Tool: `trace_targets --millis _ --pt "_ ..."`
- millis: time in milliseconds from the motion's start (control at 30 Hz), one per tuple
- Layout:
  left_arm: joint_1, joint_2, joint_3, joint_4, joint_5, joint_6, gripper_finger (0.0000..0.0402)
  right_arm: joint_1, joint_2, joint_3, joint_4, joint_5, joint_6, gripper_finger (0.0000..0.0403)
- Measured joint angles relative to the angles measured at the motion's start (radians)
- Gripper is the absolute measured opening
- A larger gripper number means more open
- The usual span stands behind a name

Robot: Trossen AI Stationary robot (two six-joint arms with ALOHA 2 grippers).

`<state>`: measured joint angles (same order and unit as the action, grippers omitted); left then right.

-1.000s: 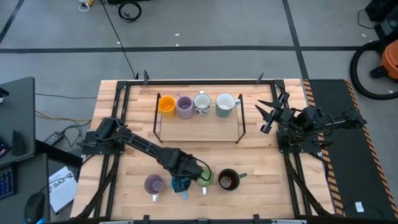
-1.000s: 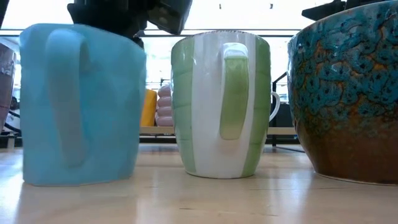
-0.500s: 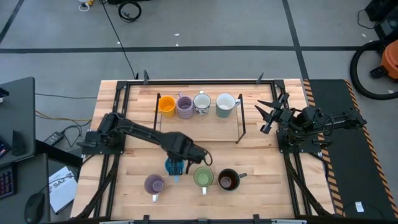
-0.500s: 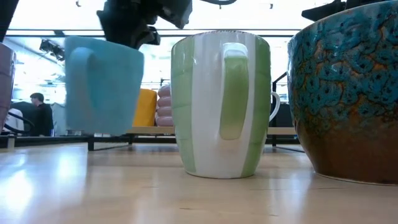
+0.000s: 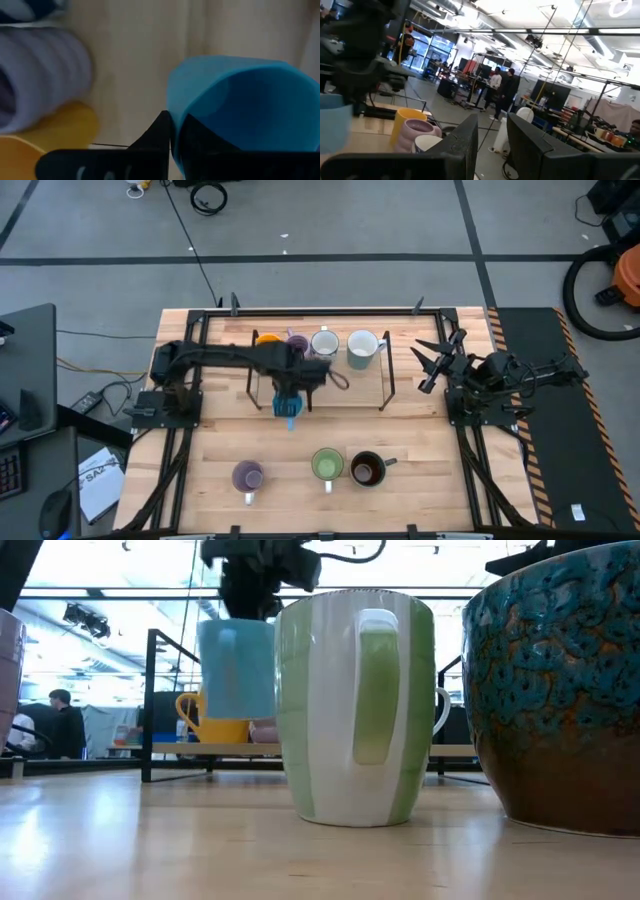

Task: Place coffee mugs
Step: Put the blue mug on the shelf

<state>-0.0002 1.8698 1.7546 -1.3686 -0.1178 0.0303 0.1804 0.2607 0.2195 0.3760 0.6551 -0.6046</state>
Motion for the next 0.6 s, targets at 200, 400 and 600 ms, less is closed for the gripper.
trace_targets --millis 200,400,600 --pt "0.113 0.008 0.000 0.117 0.041 0.112 0.0024 0.013 0.000 0.000 0.010 -0.001 -0.001 0.0110" --pt "0.184 0.012 0.000 0.142 0.074 0.172 0.0024 0.017 0.000 0.000 0.005 -0.001 0.002 0.0110" --pt "0.195 0.013 -0.034 0.163 0.113 0.217 0.0024 0.017 0.000 0.000 0.004 -0.001 0.008 0.0110"
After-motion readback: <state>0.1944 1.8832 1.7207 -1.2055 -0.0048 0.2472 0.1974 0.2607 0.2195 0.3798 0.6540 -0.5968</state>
